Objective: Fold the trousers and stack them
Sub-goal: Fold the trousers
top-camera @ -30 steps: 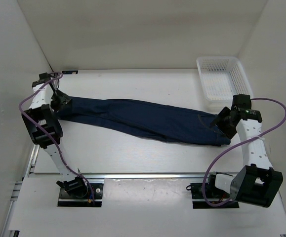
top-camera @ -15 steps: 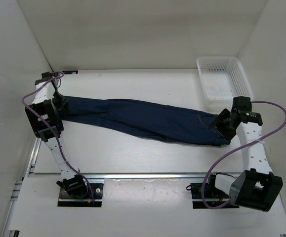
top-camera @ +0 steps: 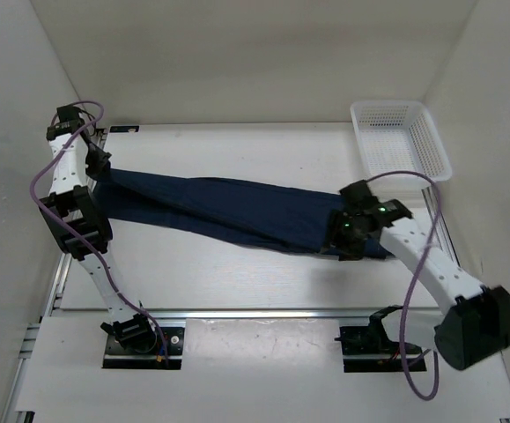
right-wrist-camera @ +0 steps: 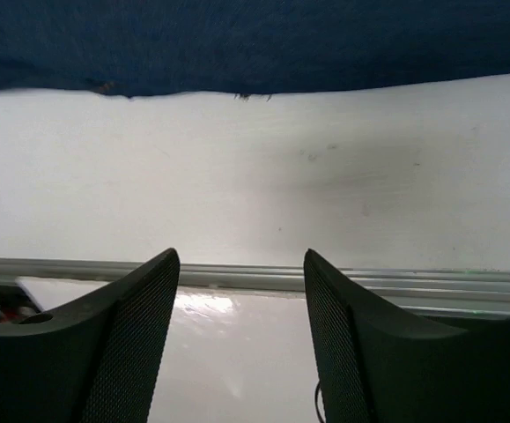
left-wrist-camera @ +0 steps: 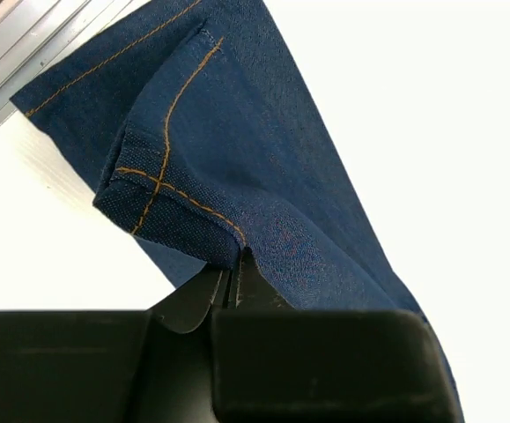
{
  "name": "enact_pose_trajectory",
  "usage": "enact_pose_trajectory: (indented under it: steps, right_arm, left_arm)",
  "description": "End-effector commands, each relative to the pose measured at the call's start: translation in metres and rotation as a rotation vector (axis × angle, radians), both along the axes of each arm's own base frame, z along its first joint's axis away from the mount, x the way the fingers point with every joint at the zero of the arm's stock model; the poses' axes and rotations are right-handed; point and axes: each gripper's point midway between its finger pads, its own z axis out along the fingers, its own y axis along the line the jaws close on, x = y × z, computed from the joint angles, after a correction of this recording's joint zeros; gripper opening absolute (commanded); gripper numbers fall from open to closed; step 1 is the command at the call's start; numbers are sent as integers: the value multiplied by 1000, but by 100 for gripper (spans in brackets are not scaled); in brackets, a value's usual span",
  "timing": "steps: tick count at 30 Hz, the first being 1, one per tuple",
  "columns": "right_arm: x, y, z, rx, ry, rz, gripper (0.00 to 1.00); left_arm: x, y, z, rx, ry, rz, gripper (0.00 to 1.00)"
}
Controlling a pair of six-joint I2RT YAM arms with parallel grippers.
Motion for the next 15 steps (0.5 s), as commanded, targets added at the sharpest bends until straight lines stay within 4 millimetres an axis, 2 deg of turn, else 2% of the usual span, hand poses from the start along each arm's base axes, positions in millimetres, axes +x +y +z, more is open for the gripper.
enact_pose_trajectory:
  steps: [1, 2, 3, 4, 5, 6, 7, 8, 9, 15]
  right_arm:
    - [7, 36, -7, -90, -11, 99, 64]
    - [16, 49, 1, -101, -50, 129, 64]
    - [14, 63, 0, -126, -61, 181, 64]
    - [18, 70, -10, -167, -39, 202, 64]
    - [30, 80, -1, -188, -85, 209, 64]
    - [30, 92, -1, -221, -111, 269, 64]
    - [32, 94, -12, -293, -94, 317, 64]
    - [37, 101, -11, -323, -119, 345, 62]
    - [43, 116, -12, -348, -139, 387, 62]
    - [80, 132, -26, -477, -185, 454, 59]
  left_arm:
    - [-1, 2, 42, 40, -71, -13, 10]
    - [-1, 2, 42, 40, -71, -13, 10]
    - [1, 3, 46, 45, -82, -13, 10]
    - [-1, 2, 45, 42, -74, -13, 10]
    - [0, 3, 48, 49, -80, -21, 10]
    - [0, 3, 48, 49, -80, -21, 10]
    - [2, 3, 53, 54, -93, -21, 10]
    - [-1, 2, 52, 49, -81, -21, 10]
    - [-1, 3, 55, 56, -83, -30, 10]
    - [0, -2, 59, 56, -86, -39, 10]
